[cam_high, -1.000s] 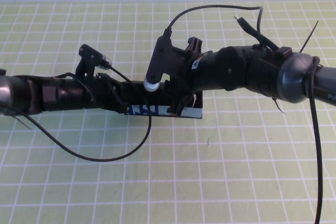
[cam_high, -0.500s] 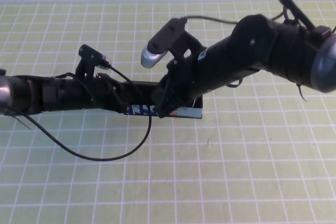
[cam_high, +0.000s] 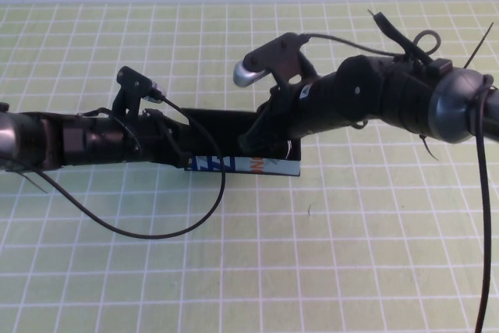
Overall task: Take glasses out of glasses case
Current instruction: Pick up the glasses from the glasses case
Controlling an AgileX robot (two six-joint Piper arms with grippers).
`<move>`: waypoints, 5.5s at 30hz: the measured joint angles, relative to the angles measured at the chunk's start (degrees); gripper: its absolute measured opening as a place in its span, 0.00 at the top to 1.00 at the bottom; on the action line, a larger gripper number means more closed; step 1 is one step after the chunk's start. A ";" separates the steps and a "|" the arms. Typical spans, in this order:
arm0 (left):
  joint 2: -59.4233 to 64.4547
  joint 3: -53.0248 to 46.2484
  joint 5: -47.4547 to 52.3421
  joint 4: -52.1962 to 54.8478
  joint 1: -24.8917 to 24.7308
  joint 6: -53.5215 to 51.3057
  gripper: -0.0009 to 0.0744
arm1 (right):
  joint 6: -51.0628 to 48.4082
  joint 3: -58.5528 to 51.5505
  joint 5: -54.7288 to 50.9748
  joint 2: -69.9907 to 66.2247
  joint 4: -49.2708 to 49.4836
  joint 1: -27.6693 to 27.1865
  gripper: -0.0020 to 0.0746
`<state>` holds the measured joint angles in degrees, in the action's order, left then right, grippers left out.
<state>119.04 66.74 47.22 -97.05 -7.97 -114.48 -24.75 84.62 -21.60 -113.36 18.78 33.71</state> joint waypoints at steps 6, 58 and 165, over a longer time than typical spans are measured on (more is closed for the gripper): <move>0.00 0.00 0.10 0.88 0.00 0.11 0.99 | 0.11 0.79 4.17 -0.52 1.20 -1.49 0.99; -2.82 0.00 0.08 5.09 0.00 7.80 0.99 | -17.87 41.37 -48.97 -18.43 -5.75 -0.29 0.63; -4.04 0.00 5.52 8.52 0.22 9.58 0.99 | -32.95 32.00 -30.76 -19.29 -10.09 -0.40 0.60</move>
<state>115.01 66.74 52.74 -88.53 -7.75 -104.90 -57.70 116.62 -52.36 -132.65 8.69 33.32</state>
